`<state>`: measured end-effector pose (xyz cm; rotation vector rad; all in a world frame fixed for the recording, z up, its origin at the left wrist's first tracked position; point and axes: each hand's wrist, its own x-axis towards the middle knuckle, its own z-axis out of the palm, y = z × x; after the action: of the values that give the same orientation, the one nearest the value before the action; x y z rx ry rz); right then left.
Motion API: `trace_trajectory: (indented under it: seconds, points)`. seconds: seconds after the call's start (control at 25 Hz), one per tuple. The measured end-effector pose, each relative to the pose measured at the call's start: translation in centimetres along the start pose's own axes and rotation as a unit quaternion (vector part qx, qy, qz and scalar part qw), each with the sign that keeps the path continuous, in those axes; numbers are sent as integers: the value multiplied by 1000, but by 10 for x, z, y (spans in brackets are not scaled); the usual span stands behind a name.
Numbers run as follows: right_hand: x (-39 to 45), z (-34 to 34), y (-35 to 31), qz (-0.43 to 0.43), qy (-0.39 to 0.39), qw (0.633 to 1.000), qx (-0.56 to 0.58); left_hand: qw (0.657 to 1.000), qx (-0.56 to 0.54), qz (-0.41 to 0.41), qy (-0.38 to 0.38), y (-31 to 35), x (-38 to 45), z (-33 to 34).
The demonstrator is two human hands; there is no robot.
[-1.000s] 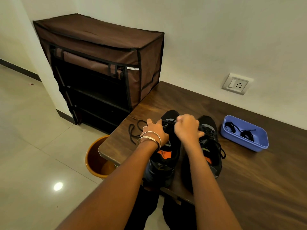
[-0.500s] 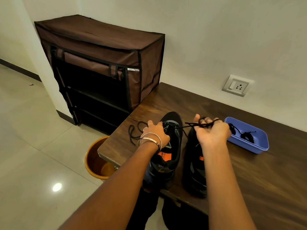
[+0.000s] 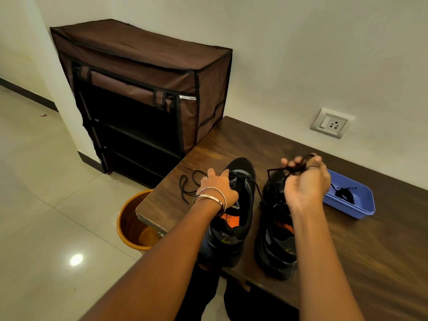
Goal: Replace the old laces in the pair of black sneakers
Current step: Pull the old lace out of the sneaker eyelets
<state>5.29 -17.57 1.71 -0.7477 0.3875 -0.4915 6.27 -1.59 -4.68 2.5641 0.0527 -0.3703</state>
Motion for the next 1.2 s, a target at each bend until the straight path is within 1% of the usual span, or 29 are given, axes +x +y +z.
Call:
trace_trajectory:
  seconds: [0.08, 0.16, 0.2, 0.24, 0.28, 0.32, 0.36, 0.4, 0.44, 0.52, 0.56, 0.6, 0.64, 0.68, 0.76, 0.84, 0.88, 0.92, 0.96, 1.0, 1.04, 1.08, 1.16, 1.2]
  points:
    - [1, 7, 12, -8, -19, 998, -54, 1000, -9, 25, 15, 0, -1, -3]
    - [2, 12, 20, -6, -56, 992, -112, 994, -49, 69, 66, 0, 0, -8]
    - [1, 13, 24, -14, -79, 982, -170, 987, -83, 95, 101, 0, 2, -10]
    - [-2, 13, 27, -38, -100, 959, -263, 977, -116, 121, 130, 1, 4, -10]
    - [-7, 11, 28, -73, -118, 917, -373, 970, -132, 140, 147, 2, 7, -9]
    - [-11, 9, 28, -105, -136, 866, -470, 970, -123, 148, 150, 4, 9, -8]
    - [-16, 8, 28, -129, -151, 816, -544, 974, -96, 147, 142, 6, 11, -7]
    - [-19, 7, 27, -136, -166, 773, -596, 980, -73, 139, 126, 6, 14, -7]
    - [-20, 7, 26, -124, -183, 740, -635, 984, -61, 129, 111, 7, 17, -7]
    - [-20, 5, 26, -35, -214, 682, -699, 986, -72, 119, 88, 8, 23, -7]
    - [-20, 3, 25, 11, -226, 655, -721, 983, -96, 130, 91, 9, 26, -6]
    - [-19, 1, 25, 36, -239, 640, -729, 975, -132, 147, 98, 11, 27, -5]
    - [-17, -1, 24, 44, -250, 640, -725, 964, -179, 166, 104, 13, 27, -5]
    - [-15, -2, 24, 43, -262, 648, -714, 951, -227, 184, 101, 17, 24, -6]
    - [-10, -5, 26, 41, -262, 681, -683, 934, -281, 199, 95, 20, 21, -9]
    - [-4, -9, 31, 54, -214, 735, -641, 943, -258, 177, 108, 15, 24, -9]
    - [1, -12, 34, 58, -177, 765, -617, 952, -235, 155, 119, 10, 26, -10]
    - [2, -13, 34, 56, -142, 784, -601, 960, -209, 138, 127, 4, 30, -10]
    - [6, -15, 36, 46, -124, 792, -596, 968, -175, 131, 128, 0, 33, -10]
    - [6, -16, 35, 42, -121, 790, -599, 975, -131, 133, 118, -2, 34, -9]
    - [1, -15, 33, 55, -136, 778, -611, 981, -83, 138, 107, -1, 34, -9]
    - [-4, -12, 32, 77, -163, 757, -628, 984, -41, 138, 101, 3, 34, -9]
    - [-14, -9, 33, 104, -209, 691, -684, 986, 30, 127, 106, 12, 31, -10]
    - [-14, -9, 35, 101, -220, 665, -707, 984, 65, 124, 114, 17, 30, -10]
